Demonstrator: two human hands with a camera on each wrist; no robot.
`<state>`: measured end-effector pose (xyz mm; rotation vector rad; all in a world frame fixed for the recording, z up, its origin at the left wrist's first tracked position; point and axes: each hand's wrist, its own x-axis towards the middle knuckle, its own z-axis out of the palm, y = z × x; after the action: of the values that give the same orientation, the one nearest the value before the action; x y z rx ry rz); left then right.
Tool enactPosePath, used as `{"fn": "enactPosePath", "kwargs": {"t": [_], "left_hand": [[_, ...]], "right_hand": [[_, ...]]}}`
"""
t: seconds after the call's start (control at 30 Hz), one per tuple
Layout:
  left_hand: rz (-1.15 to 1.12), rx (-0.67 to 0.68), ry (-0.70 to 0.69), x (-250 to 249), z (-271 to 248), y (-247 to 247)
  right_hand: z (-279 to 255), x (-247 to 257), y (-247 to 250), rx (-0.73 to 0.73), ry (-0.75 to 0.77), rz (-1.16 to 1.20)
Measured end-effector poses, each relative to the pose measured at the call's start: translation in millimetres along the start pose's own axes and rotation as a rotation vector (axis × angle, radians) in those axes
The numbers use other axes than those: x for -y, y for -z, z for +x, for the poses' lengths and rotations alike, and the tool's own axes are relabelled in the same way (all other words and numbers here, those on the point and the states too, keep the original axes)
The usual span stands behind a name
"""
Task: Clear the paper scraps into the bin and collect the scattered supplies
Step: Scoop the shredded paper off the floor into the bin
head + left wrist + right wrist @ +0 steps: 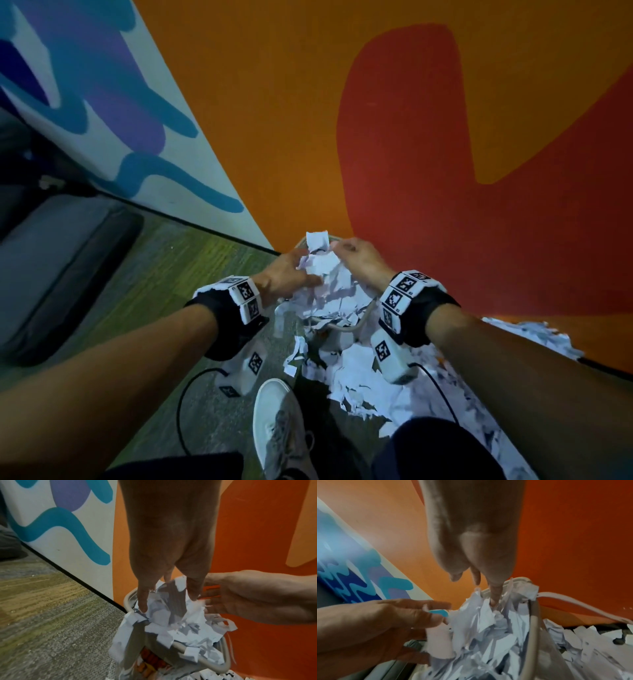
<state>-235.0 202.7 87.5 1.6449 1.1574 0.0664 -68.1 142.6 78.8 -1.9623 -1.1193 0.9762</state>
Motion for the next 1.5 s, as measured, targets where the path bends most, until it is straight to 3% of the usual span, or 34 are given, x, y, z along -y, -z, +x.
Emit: {"fn": "enactPosePath", "kwargs": {"t": [0.13,0.33,0.5,0.63,0.77,1.0,1.17,1.33,1.5], "left_hand": [[0.083,0.077,0.01,9.8,-1.0,6.5],[0.262,0.145,-0.065,5.1,-5.4,11.6],[0.518,0.228,-0.094,19.5,10.8,-5.0],[0.533,0.242,-0.103,34.0,42.6,-12.6],[0.688,0.223,-0.135,41.1,67.9,-18.7],[0.723,0.247,-0.114,50.0,87.1,-34.2],[0.622,0.313,-0.102,20.9,76.6,-12.8],[0.803,0.268,-0.174,-15.1,66.5,17.6],[0.841,0.459,-0.125,-8.7,53.5,34.9]], "right_hand": [[-4.7,-12.6,13.5,0.152,0.022,-0.093],[-14.2,-24.9,35.7,0.151,0.256,-0.329],[-3.7,-46.9,8.3,0.373,0.388,-0.721],[14.5,-56.7,-9.4,0.367,0.366,-0.974],[34.0,-64.0,-17.3,0.413,0.294,-1.085],[39.0,-66.1,-20.5,0.454,0.244,-1.117],[35.6,-51.0,-0.8,0.443,0.225,-0.844],[16.7,-33.4,21.9,0.359,0.276,-0.652],[2.7,-33.4,0.5,0.461,0.316,-0.627]]}}
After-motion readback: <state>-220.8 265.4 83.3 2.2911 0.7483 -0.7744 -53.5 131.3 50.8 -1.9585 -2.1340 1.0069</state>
